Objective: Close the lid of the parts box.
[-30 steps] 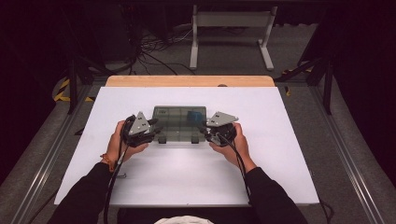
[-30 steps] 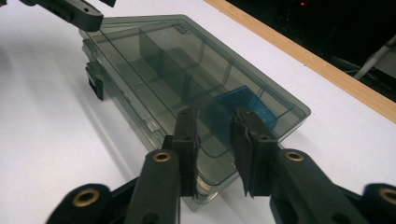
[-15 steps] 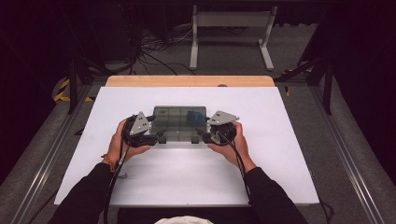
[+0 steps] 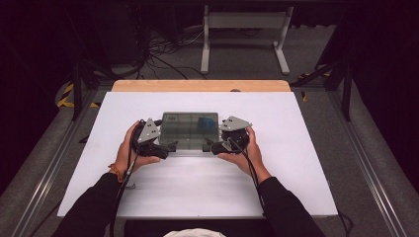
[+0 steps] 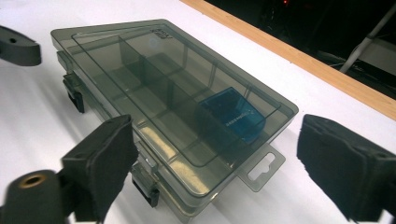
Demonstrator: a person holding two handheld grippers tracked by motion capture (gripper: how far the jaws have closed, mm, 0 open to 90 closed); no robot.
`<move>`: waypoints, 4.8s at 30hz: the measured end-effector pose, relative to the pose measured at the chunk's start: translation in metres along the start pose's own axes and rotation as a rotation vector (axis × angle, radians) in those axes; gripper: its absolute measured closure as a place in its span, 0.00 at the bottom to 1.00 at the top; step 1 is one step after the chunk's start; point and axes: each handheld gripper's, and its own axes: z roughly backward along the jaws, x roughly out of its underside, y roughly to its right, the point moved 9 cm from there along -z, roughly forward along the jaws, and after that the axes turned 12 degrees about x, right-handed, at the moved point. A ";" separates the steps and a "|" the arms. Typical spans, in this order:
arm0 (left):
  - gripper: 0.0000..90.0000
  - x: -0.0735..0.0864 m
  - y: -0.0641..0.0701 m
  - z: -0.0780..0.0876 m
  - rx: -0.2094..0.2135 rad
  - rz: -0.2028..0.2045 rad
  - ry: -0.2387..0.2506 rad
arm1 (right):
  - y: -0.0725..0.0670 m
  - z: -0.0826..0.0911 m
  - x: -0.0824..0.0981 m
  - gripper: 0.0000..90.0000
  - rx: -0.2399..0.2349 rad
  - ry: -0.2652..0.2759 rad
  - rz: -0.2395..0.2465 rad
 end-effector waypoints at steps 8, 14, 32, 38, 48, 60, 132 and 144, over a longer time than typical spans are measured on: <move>0.05 -0.003 0.006 0.000 0.030 0.000 0.018 | 0.001 0.000 -0.001 0.06 0.000 0.001 -0.006; 0.04 -0.007 0.011 0.000 0.036 -0.011 0.029 | 0.001 0.001 -0.002 0.06 0.013 0.001 0.006; 0.05 -0.017 0.020 0.011 0.043 -0.038 0.071 | 0.001 0.011 -0.010 0.07 0.052 0.034 0.052; 0.05 -0.018 0.022 0.016 0.042 -0.046 0.073 | 0.000 0.013 -0.009 0.07 0.049 0.026 0.054; 0.05 -0.021 0.028 0.024 0.042 -0.073 0.075 | 0.004 0.024 -0.007 0.07 0.054 0.028 0.066; 0.05 -0.026 0.033 0.030 0.041 -0.092 0.094 | 0.007 0.035 -0.005 0.08 0.056 0.033 0.080; 0.05 0.048 0.065 0.101 0.043 -0.048 0.044 | 0.037 0.125 0.082 0.08 0.113 -0.004 0.106; 0.04 0.056 0.079 0.102 0.081 -0.022 0.030 | 0.039 0.139 0.099 0.07 0.129 -0.018 0.083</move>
